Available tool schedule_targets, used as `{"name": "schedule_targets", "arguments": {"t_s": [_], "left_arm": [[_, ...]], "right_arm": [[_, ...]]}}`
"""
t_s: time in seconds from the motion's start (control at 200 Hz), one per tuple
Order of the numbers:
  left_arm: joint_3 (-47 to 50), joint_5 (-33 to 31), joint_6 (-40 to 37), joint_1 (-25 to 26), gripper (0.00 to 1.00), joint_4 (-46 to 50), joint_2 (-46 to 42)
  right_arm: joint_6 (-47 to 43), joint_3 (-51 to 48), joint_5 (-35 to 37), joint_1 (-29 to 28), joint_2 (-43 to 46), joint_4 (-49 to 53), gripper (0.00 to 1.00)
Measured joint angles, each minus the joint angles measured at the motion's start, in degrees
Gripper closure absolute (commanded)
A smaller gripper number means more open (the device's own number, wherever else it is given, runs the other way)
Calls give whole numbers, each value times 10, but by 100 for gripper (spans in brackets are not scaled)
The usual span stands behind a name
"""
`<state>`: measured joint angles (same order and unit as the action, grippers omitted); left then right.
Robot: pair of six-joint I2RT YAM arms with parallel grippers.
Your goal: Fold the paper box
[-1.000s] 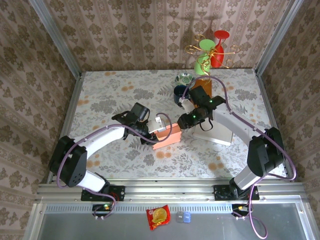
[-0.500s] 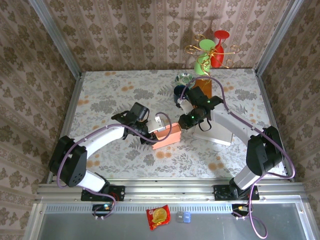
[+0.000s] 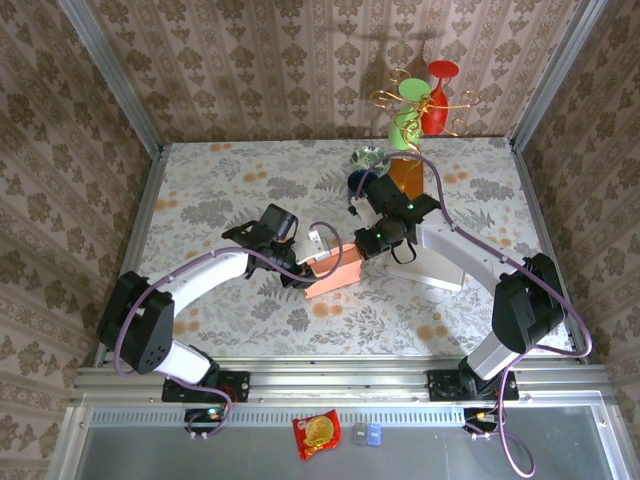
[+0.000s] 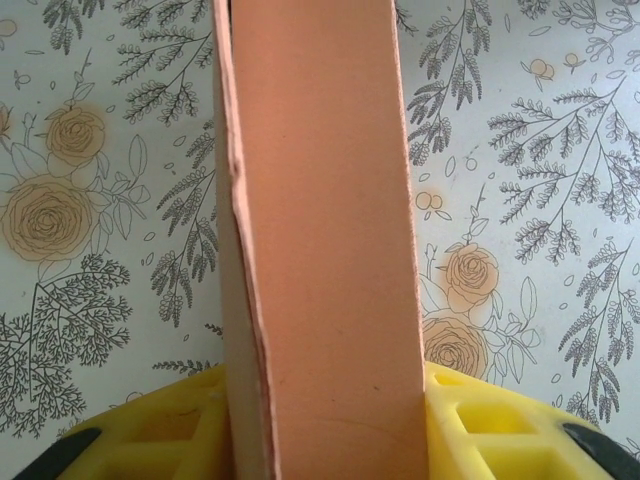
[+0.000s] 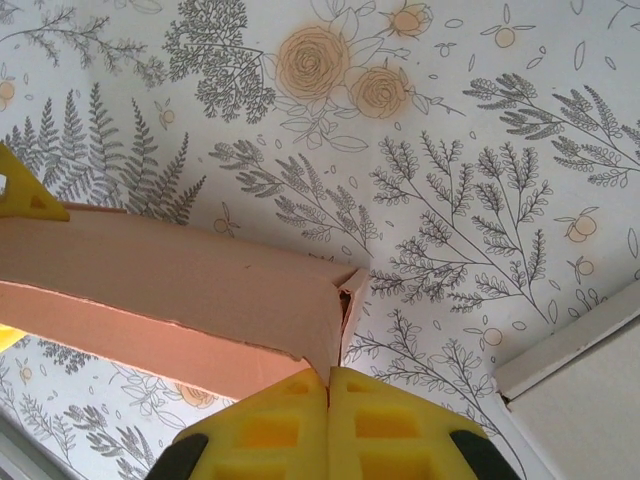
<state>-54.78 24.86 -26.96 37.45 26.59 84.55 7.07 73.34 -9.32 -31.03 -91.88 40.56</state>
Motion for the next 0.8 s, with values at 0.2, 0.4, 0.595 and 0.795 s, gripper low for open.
{"name": "schedule_targets", "arguments": {"t_s": [0.2, 0.4, 0.595, 0.795], "left_arm": [[0, -1, 5, 0, 74, 0, 0], [0, 0, 4, 0, 74, 0, 0], [0, 0, 4, 0, 72, 1, 0], [0, 0, 4, 0, 71, 1, 0]], "right_arm": [[53, -24, 22, -13, 16, -26, 100], [85, -75, 40, -25, 47, -79, 100], [115, -108, 68, -41, 66, -118, 100], [147, -114, 80, -45, 72, -126, 100]]}}
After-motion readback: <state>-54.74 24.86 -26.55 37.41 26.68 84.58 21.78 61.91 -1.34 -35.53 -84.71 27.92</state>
